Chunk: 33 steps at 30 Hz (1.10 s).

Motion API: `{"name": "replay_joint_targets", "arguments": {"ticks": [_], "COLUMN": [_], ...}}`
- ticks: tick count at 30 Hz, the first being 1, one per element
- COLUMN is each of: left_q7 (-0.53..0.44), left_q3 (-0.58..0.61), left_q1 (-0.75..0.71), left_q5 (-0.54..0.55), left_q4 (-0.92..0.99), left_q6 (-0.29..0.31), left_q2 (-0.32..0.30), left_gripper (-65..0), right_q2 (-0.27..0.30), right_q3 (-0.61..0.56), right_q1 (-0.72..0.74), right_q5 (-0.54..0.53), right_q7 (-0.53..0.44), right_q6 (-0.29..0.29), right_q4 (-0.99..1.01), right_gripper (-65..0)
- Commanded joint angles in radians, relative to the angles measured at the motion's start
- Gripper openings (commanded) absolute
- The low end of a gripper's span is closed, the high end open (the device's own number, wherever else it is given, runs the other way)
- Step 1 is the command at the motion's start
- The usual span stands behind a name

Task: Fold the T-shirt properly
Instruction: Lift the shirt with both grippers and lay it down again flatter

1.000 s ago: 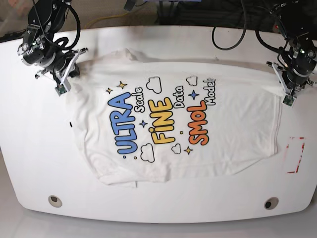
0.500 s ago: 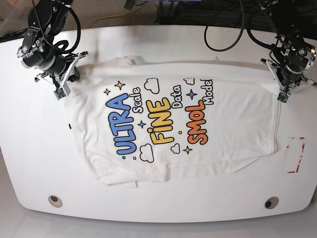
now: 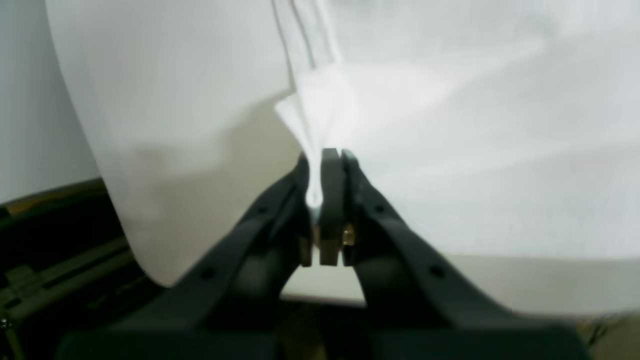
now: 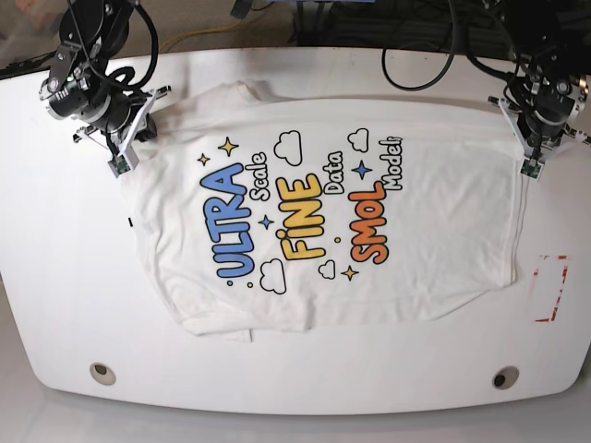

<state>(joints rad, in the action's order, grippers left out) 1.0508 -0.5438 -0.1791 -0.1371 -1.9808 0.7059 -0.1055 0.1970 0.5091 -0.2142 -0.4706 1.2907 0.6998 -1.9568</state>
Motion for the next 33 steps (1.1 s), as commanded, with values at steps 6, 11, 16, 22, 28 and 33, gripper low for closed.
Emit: {"name": "replay_joint_targets", "arguments": {"ticks": [6, 11, 16, 22, 28, 33], "left_q7": [-0.036, -0.036, -0.031, 0.012, 0.012, 0.012], "left_q3": [0.11, 0.124, 0.141, 0.166, 0.184, 0.182], "left_q1": [0.247, 0.407, 0.565, 0.771, 0.939, 1.081], "left_q5": [-0.043, -0.046, -0.046, -0.046, -0.046, -0.043], "left_q4": [-0.021, -0.018, 0.039, 0.099, 0.153, 0.222], "left_q6": [-0.008, -0.008, -0.021, -0.038, -0.038, -0.036], "left_q2": [-0.009, -0.009, -0.012, -0.047, -0.096, -0.159], "left_gripper": [-65.0, -65.0, -65.0, -65.0, -65.0, -65.0], "right_q2": [0.023, 0.058, 0.112, 0.193, 0.235, 0.256], "right_q3": [0.001, 0.001, -0.056, -0.189, -0.301, -0.387], "right_q1": [0.233, 0.41, 0.586, 0.79, 0.991, 1.146], "right_q5": [0.037, 0.056, 0.054, 0.054, 0.054, 0.052], "right_q7": [-0.018, -0.018, -0.02, -0.046, -0.047, -0.043], "right_q6": [-0.002, -0.002, -0.002, -0.002, -0.002, -0.002], "right_q4": [0.02, 0.044, 0.122, 0.215, 0.304, 0.33], "right_gripper": [-65.0, -65.0, -65.0, -65.0, -65.0, -65.0]}}
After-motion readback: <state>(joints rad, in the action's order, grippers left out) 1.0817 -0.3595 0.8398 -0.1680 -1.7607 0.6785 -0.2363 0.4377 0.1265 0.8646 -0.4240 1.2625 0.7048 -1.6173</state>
